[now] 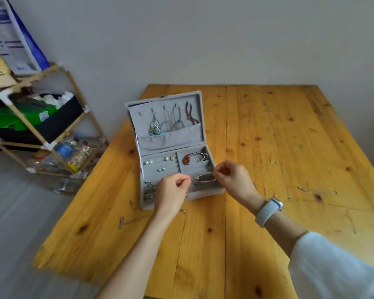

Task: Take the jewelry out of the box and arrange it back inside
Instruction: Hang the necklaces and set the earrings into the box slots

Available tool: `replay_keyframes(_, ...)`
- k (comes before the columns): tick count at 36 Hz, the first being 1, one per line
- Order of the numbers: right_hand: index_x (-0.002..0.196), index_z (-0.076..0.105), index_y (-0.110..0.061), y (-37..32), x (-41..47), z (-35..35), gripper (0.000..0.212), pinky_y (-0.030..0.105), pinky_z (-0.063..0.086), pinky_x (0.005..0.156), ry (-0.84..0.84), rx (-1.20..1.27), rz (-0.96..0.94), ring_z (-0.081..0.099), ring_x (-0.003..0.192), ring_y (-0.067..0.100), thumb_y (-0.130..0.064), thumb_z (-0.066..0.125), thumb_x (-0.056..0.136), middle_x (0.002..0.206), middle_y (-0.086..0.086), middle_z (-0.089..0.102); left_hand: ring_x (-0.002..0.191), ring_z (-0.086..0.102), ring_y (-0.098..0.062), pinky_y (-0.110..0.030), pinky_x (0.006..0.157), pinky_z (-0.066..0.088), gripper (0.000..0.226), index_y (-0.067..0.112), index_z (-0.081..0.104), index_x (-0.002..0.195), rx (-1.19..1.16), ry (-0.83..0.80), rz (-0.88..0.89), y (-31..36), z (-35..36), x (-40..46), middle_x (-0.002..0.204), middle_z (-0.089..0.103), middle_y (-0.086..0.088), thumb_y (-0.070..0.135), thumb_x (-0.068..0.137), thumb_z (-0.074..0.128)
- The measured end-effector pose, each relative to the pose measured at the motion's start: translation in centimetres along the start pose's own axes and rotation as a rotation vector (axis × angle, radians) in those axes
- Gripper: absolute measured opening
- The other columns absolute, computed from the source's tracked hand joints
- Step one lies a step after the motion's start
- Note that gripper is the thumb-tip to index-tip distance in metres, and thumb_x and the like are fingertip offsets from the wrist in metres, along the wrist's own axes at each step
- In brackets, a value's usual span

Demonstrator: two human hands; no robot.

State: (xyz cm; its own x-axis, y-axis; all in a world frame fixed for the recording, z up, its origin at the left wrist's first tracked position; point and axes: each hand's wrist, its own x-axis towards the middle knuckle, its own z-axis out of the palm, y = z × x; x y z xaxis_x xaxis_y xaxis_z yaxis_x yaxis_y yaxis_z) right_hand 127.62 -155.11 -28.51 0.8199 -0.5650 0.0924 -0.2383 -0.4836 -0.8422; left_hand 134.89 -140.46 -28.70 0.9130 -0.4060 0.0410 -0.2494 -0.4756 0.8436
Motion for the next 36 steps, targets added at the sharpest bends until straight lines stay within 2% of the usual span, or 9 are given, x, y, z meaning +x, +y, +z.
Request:
replay_keyframes(5,0.089,0.065,-0.012,0.3,0.4,0.5,0.009,0.022,0.038,0.066,-0.006,-0.162,-0.022,0.055,0.077,0.016,-0.01,0.057,0.085,0.086,0.001,0.064,0.087,0.065,-0.02,-0.033,0.076,0.052,0.014,0.021,0.073,0.088,0.33,0.025,0.129,-0.3,0.7,0.9,0.088,0.073,0.002,0.019,0.086,0.059)
replay_keyframes(10,0.098,0.068,-0.009,1.3,0.4,0.7,0.017,0.02,0.034,0.073,-0.041,-0.336,-0.05,0.052,0.092,0.024,-0.013,0.056,0.087,0.098,0.006,0.051,0.099,0.047,-0.021,-0.033,0.083,0.04,0.021,0.025,0.071,0.098,0.605,-0.022,0.265,-0.5,1.3,1.1,0.102,0.063,0.002,0.03,0.09,0.053)
replay_keyframes(14,0.106,0.065,-0.014,1.4,0.0,0.6,0.021,0.026,0.039,0.068,-0.005,-0.402,-0.1,0.05,0.093,0.022,-0.019,0.053,0.089,0.1,0.003,0.047,0.106,0.044,-0.023,-0.036,0.087,0.033,0.027,0.021,0.068,0.108,0.585,0.03,0.311,-1.0,1.3,0.7,0.106,0.055,-0.002,0.032,0.084,0.061)
replay_keyframes(19,0.098,0.065,-0.009,1.0,-2.6,0.8,0.014,0.029,0.045,0.066,0.071,-0.298,-0.326,0.054,0.084,0.021,-0.008,0.057,0.086,0.092,0.005,0.055,0.092,0.056,-0.025,-0.042,0.081,0.044,0.024,0.016,0.071,0.095,0.408,0.249,0.355,-2.4,0.3,-1.9,0.097,0.06,-0.003,0.022,0.074,0.06)
replay_keyframes(22,0.091,0.065,-0.012,0.9,-5.1,1.9,0.012,0.029,0.047,0.067,0.0,-0.275,-0.397,0.055,0.079,0.019,-0.012,0.055,0.084,0.086,0.002,0.059,0.092,0.054,-0.02,-0.036,0.078,0.039,0.024,0.018,0.07,0.094,0.373,0.382,0.314,-4.3,-1.2,-4.3,0.098,0.061,0.0,0.02,0.074,0.056)
replay_keyframes(25,0.096,0.066,-0.013,1.0,-6.8,3.9,0.018,0.038,0.049,0.077,-0.123,-0.289,-0.37,0.057,0.089,0.025,-0.015,0.053,0.083,0.093,0.003,0.062,0.097,0.051,-0.02,-0.037,0.078,0.035,0.025,0.019,0.069,0.095,0.479,0.427,0.196,-6.8,-3.0,-6.4,0.102,0.062,0.0,0.022,0.073,0.056)
replay_keyframes(29,0.099,0.066,-0.014,1.2,-7.5,5.8,0.021,0.043,0.045,0.081,-0.115,-0.3,-0.319,0.053,0.095,0.029,-0.02,0.051,0.084,0.098,0.005,0.062,0.105,0.052,-0.03,-0.05,0.09,0.035,0.035,0.019,0.067,0.104,0.611,0.369,0.03,-9.1,-5.1,-7.3,0.114,0.06,-0.001,0.03,0.072,0.059)
replay_keyframes(32,0.097,0.066,-0.013,1.5,-7.8,6.4,0.024,0.046,0.045,0.077,-0.08,-0.301,-0.289,0.052,0.089,0.029,-0.02,0.049,0.081,0.093,0.006,0.062,0.12,0.042,-0.026,-0.048,0.1,0.025,0.036,0.021,0.063,0.115,0.61,0.259,-0.07,-10.2,-6.0,-7.2,0.129,0.052,0.001,0.032,0.081,0.065)
replay_keyframes(36,0.093,0.067,-0.011,1.7,-8.0,6.4,0.02,0.046,0.047,0.074,-0.066,-0.266,-0.294,0.054,0.085,0.031,-0.014,0.051,0.08,0.09,0.008,0.062,0.115,0.041,-0.024,-0.041,0.09,0.028,0.017,0.023,0.067,0.095,0.532,0.254,-0.078,-10.0,-6.1,-7.2,0.118,0.055,0.001,0.031,0.08,0.067)
